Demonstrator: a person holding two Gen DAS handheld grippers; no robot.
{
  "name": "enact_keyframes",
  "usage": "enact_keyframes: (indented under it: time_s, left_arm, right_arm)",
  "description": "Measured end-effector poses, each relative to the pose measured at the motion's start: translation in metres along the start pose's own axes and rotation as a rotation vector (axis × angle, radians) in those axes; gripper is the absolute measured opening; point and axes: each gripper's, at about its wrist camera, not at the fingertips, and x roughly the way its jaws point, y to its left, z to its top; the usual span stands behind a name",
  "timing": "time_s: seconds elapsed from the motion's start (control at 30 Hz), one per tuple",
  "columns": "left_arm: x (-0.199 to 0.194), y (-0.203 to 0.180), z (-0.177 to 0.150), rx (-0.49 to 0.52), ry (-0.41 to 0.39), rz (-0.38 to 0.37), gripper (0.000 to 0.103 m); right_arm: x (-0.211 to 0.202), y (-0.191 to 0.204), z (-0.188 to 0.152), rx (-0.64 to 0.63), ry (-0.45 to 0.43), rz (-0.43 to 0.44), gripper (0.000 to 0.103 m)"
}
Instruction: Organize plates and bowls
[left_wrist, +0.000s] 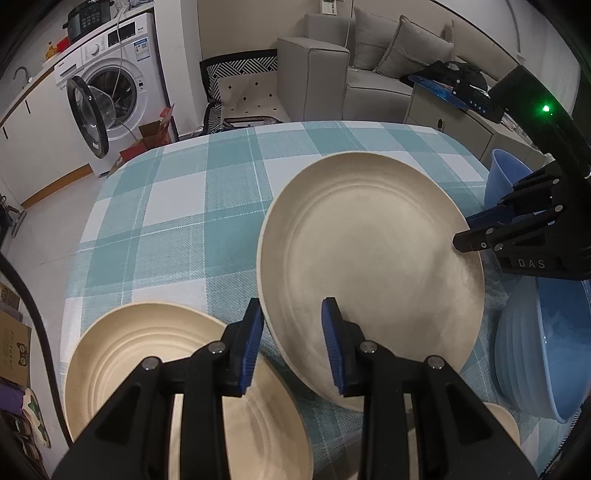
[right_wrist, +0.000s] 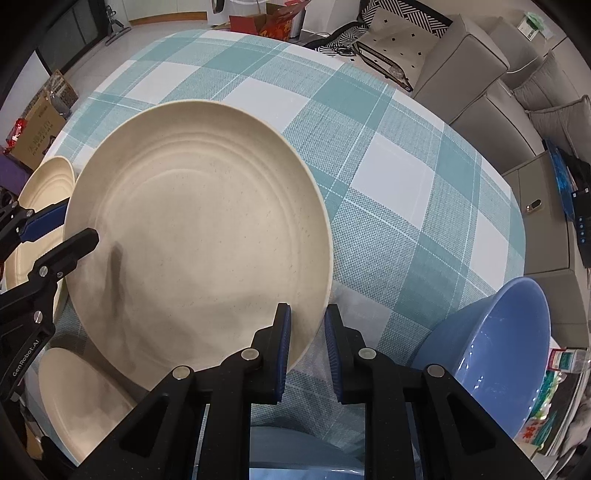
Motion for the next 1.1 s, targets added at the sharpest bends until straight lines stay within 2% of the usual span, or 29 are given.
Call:
enact_keyframes:
  time_s: [0.43, 0.73, 1.1]
  left_arm:
    - [0.006, 0.005, -0.002, -0.029, 0.007, -0.007, 0.031]
    - [0.012, 0.013, 0.005, -0.063, -0.01, 0.006, 0.031]
    - [0.034, 0.016, 0.01, -0.064, 0.027, 0.013, 0.031]
  right_arm:
    - [-0.001, 0.001, 0.0, 0.024, -0.009, 0.007, 0.019]
    - [0.003, -0.002, 0.002, 0.063, -0.023, 0.06, 0.019]
    - [0.018, 0.004, 0.007, 0.05, 0.037, 0.043, 0.021]
